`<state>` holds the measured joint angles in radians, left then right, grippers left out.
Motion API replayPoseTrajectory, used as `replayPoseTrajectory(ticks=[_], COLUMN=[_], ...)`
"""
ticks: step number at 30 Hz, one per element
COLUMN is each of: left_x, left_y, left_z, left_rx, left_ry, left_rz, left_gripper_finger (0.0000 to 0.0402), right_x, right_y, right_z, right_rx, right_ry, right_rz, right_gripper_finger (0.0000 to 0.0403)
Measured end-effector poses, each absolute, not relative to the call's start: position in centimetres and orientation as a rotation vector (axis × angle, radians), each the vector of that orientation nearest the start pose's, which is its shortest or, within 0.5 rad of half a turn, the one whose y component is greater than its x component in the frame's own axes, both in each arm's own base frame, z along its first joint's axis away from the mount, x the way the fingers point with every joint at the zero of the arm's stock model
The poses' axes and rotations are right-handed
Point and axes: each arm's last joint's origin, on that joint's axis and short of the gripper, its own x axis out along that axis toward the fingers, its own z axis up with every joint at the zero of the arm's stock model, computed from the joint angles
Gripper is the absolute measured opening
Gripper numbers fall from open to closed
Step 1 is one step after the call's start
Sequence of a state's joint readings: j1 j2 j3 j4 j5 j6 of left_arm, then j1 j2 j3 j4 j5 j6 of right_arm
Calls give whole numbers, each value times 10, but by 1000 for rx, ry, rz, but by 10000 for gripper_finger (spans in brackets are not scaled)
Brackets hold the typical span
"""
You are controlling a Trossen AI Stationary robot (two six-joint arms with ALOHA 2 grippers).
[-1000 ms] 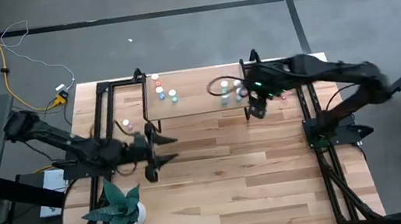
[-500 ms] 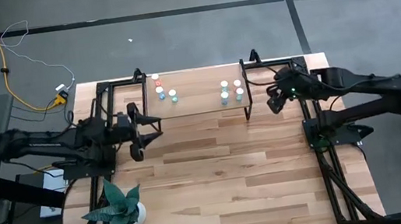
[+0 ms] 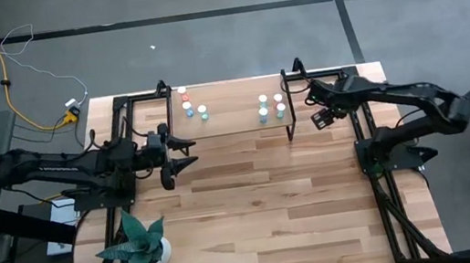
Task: Pick and place medicine bottles onto shelf by color
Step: Put the pink pill bottle on the shelf
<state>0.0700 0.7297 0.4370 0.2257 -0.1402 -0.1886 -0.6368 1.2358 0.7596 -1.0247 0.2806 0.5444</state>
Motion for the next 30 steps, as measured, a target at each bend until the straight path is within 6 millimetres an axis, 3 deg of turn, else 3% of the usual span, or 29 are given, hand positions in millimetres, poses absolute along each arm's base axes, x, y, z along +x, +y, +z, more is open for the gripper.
replayPoseTrajectory(ticks=[12,25,30], left_x=[174,174,174], left_y=[12,9,9], left_z=[253,252,252], left_rx=[-253,-273,-279], left_ry=[113,127,127], left_rz=[95,63,63], left_gripper_finger=[223,223,223], right_x=[147,136,137], right_y=[-166,-176,-177], right_z=[154,144,144], right_rx=[665,648,658], right_ry=[1371,1490,1473], right_rz=[-1136,-1058,-1069], right_gripper_finger=[222,221,196])
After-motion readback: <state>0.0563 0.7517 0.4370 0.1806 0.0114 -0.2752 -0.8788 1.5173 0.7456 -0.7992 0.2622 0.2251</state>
